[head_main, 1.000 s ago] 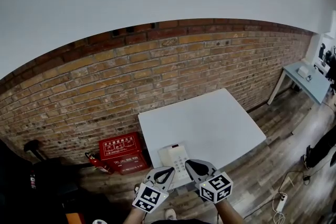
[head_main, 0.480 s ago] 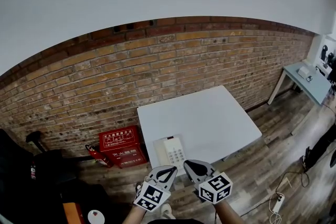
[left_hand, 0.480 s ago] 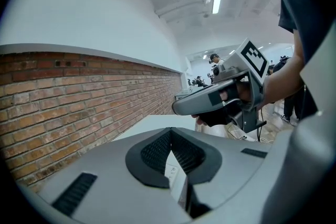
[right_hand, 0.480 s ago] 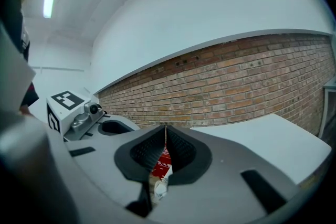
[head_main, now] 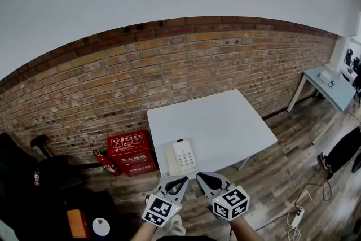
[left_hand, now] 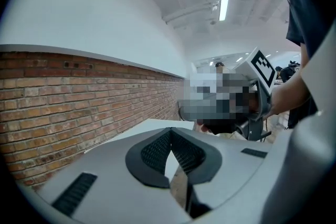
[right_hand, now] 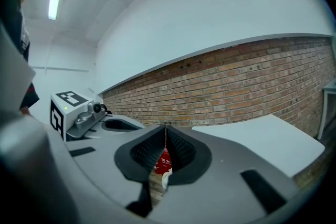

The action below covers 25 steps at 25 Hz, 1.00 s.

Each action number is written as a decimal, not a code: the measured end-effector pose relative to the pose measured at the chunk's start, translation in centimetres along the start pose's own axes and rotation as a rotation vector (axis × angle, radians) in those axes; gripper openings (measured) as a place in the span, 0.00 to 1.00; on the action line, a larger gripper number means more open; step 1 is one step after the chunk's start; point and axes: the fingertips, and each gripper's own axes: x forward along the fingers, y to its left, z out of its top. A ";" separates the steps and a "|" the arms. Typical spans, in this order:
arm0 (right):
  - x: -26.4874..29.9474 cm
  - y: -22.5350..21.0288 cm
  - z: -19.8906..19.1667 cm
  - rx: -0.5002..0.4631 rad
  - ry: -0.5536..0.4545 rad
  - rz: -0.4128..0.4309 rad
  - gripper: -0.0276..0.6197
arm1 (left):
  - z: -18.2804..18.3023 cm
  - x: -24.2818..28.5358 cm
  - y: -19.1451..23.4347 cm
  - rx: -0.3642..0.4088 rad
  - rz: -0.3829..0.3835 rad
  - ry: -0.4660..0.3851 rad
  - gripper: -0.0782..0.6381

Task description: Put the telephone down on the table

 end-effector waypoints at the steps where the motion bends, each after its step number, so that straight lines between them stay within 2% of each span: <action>1: -0.4 0.1 -0.2 0.002 0.002 -0.004 0.07 | 0.1 -0.1 -0.5 0.000 0.002 -0.003 0.12; 7: -2.7 1.0 -0.5 0.020 -0.022 -0.006 0.07 | 0.2 -1.1 -2.8 0.006 -0.003 -0.004 0.12; 14: -5.2 2.1 -0.7 0.046 -0.061 -0.005 0.07 | 0.2 -2.8 -4.1 -0.085 0.001 -0.035 0.12; 25: -7.8 3.2 -1.6 0.037 -0.082 0.001 0.07 | -0.3 -3.4 -7.2 -0.065 0.003 -0.028 0.12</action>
